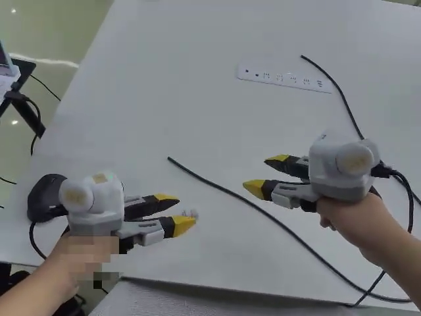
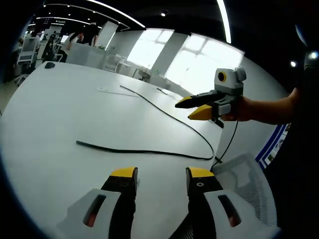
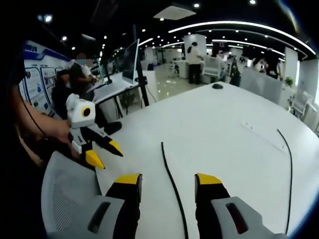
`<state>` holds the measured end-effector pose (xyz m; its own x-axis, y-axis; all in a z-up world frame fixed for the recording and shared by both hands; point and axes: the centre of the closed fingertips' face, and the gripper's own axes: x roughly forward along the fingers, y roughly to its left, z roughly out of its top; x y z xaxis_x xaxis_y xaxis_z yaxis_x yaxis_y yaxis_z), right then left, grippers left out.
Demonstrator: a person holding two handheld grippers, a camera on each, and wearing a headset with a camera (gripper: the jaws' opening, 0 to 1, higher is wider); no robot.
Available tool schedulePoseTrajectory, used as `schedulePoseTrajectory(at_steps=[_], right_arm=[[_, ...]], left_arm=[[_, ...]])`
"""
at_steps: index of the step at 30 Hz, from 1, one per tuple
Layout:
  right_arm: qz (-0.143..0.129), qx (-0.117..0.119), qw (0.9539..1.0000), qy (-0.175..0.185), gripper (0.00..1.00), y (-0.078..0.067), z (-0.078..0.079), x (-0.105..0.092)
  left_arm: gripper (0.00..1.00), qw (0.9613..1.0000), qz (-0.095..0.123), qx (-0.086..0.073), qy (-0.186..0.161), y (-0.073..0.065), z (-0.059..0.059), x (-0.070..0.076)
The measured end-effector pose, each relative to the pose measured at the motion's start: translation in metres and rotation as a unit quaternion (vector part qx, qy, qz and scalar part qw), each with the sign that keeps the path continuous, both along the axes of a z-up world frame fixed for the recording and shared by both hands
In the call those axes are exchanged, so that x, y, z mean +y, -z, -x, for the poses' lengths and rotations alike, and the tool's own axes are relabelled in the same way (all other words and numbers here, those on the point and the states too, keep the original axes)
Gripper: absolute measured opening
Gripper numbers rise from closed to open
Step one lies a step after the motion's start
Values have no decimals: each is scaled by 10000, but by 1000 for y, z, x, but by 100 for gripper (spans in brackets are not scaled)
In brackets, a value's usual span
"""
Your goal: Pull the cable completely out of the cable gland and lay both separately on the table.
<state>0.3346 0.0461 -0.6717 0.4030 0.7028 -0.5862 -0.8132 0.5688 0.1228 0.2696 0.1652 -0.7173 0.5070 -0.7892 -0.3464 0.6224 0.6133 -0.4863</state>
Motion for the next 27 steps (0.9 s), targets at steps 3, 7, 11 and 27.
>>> schedulePoseTrajectory(at_steps=[3,7,11,27], right_arm=[[-125,56,9997,208,41,-4,5,-17],[-350,120,9981,488,44,-5,12,-38],[-363,-19,9982,481,50,-7,21,-53],[-498,-57,9979,399,82,5,79,-83]], left_arm=[[43,10000,-20,-78,33,-9,1,0],[45,9999,-65,-85,30,-11,4,5],[46,9998,-141,-149,27,-18,10,7],[67,9947,-716,-658,320,-31,34,8]])
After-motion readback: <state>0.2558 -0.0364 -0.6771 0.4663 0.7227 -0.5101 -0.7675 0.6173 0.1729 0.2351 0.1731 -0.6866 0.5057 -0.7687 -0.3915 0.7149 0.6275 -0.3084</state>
